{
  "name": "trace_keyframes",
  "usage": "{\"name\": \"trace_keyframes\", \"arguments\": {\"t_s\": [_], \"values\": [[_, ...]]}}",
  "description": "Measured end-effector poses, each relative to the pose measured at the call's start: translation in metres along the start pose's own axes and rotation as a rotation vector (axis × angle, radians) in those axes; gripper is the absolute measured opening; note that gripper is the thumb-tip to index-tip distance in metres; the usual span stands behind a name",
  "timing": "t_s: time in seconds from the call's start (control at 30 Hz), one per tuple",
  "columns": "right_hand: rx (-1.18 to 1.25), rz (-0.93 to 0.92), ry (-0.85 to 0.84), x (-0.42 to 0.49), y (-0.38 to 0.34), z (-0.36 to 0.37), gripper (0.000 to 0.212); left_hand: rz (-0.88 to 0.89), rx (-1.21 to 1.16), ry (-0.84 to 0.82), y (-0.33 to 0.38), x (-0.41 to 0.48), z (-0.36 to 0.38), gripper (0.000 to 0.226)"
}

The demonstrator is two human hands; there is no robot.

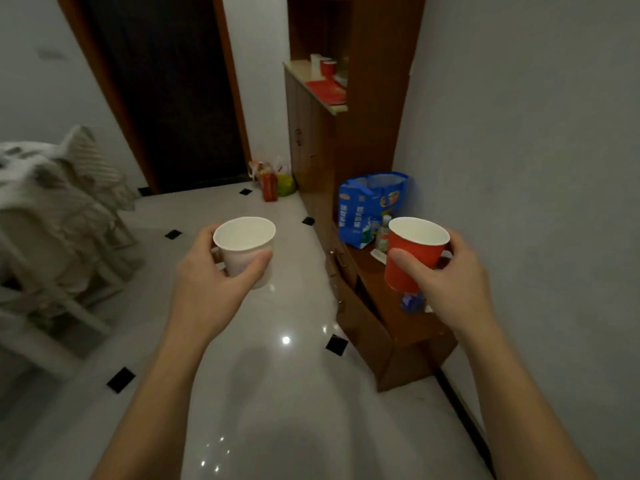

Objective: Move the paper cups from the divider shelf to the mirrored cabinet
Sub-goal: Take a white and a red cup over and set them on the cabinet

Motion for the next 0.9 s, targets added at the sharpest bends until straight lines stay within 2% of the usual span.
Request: {"name": "trace_keyframes", "arguments": {"t_s": [0.1,0.23,0.33,0.53,0.77,0.9], "values": [[0.022,0.013,-0.019,0.025,-0.003,0.049,0.068,-0.025,0.012,0.016,-0.025,0.039,-0.022,0.075],[0.020,0.035,-0.071,0.057,0.003,0.100,0.089,-0.063,0.015,0.029,-0.053,0.081,-0.039,0.069],[0.022,0.022,-0.103,0.083,0.009,0.135,0.081,-0.102,0.015,0.059,-0.072,0.113,-0.042,0.074],[0.041,-0.007,-0.153,0.154,0.028,0.204,0.063,-0.177,0.003,0.102,-0.108,0.192,-0.029,0.064],[0.087,-0.038,-0.197,0.284,0.062,0.276,0.072,-0.154,0.086,0.190,-0.117,0.316,0.011,0.061],[0.135,-0.017,-0.267,0.359,0.072,0.320,0.065,-0.190,0.136,0.251,-0.120,0.384,0.030,0.068]]}}
Point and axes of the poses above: each hand's wrist, its own x-axis towards the middle knuckle, its own z-axis out of the palm, y = z × x, the point moved 3 cm from there along x, towards the middle knuckle, and after that the axes turned 9 degrees about -z, right-handed, at the moved point
